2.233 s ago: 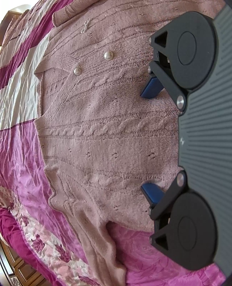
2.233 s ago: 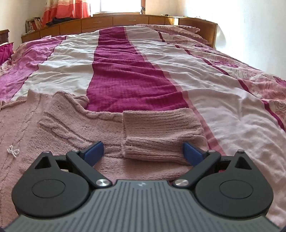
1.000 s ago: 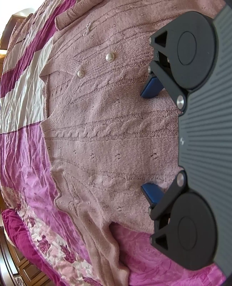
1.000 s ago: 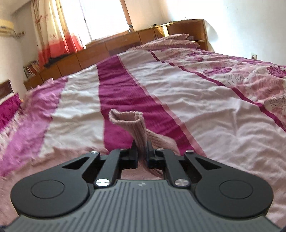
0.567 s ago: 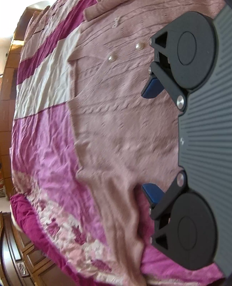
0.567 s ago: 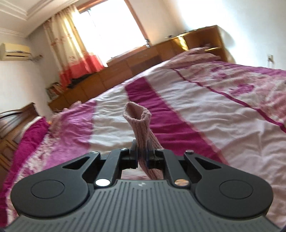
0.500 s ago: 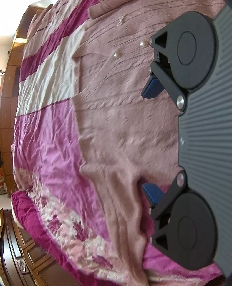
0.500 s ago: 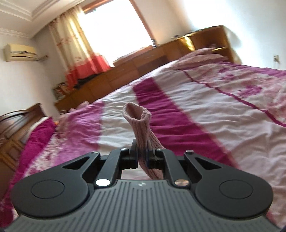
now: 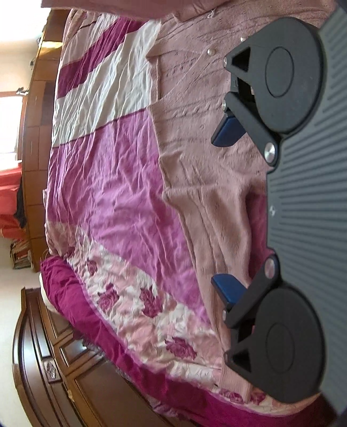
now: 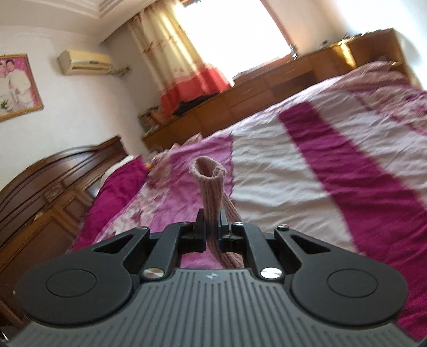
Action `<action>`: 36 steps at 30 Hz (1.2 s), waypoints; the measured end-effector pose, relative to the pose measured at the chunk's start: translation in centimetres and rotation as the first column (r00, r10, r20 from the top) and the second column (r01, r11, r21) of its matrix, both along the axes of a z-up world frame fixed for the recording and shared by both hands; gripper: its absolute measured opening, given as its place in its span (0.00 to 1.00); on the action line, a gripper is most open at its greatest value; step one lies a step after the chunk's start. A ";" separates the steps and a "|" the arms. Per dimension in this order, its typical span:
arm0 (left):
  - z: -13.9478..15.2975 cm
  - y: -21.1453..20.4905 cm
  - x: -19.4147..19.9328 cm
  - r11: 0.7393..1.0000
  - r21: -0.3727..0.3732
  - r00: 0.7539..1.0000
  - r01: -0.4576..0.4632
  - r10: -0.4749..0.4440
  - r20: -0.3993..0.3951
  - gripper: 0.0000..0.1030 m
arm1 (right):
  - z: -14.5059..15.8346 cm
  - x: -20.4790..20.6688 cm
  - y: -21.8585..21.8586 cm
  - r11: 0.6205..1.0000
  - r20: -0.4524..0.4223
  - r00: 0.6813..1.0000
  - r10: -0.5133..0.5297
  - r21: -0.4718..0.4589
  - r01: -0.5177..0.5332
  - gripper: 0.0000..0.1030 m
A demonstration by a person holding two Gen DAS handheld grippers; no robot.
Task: Fold small clothes
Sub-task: 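Grasp the sleeve cuff with the right tool, lay it across the body, open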
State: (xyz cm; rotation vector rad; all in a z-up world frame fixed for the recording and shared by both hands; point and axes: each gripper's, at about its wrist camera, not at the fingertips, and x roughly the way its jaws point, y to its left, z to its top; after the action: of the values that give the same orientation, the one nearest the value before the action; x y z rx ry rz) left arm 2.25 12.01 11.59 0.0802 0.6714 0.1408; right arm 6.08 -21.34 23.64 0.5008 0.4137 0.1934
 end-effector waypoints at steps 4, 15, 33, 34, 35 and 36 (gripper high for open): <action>-0.3 1.0 -0.4 1.000 -0.006 1.000 -0.019 0.019 -0.011 1.00 | -3.2 0.8 3.9 0.998 -0.066 0.996 0.055 -0.006 -0.056 0.07; -1.5 1.9 -0.8 0.999 -0.030 0.999 -0.029 0.028 -0.034 1.00 | -13.4 3.2 11.6 0.986 -0.205 0.966 0.156 -0.021 -0.164 0.07; -3.0 1.5 -0.1 0.998 -0.053 0.998 -0.020 0.017 -0.066 1.00 | -17.3 1.8 17.2 0.922 -0.270 0.921 0.282 -0.188 -0.338 0.51; -3.0 1.4 0.0 0.998 -0.054 0.998 -0.020 0.016 -0.064 1.00 | -17.1 1.5 16.7 0.921 -0.262 0.922 0.287 -0.190 -0.340 0.53; -3.0 1.4 0.1 0.998 -0.055 0.998 -0.020 0.016 -0.064 1.00 | -16.9 1.0 16.2 0.920 -0.252 0.924 0.288 -0.194 -0.340 0.57; -3.0 1.3 0.2 0.998 -0.058 0.998 -0.019 0.016 -0.064 1.00 | -16.7 0.6 15.6 0.922 -0.246 0.927 0.284 -0.196 -0.335 0.59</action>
State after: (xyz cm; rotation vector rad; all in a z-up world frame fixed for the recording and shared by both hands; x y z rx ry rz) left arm 2.41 13.29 8.58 0.0225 0.7392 0.1359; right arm 6.70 -5.76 6.99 0.2181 0.7185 0.3957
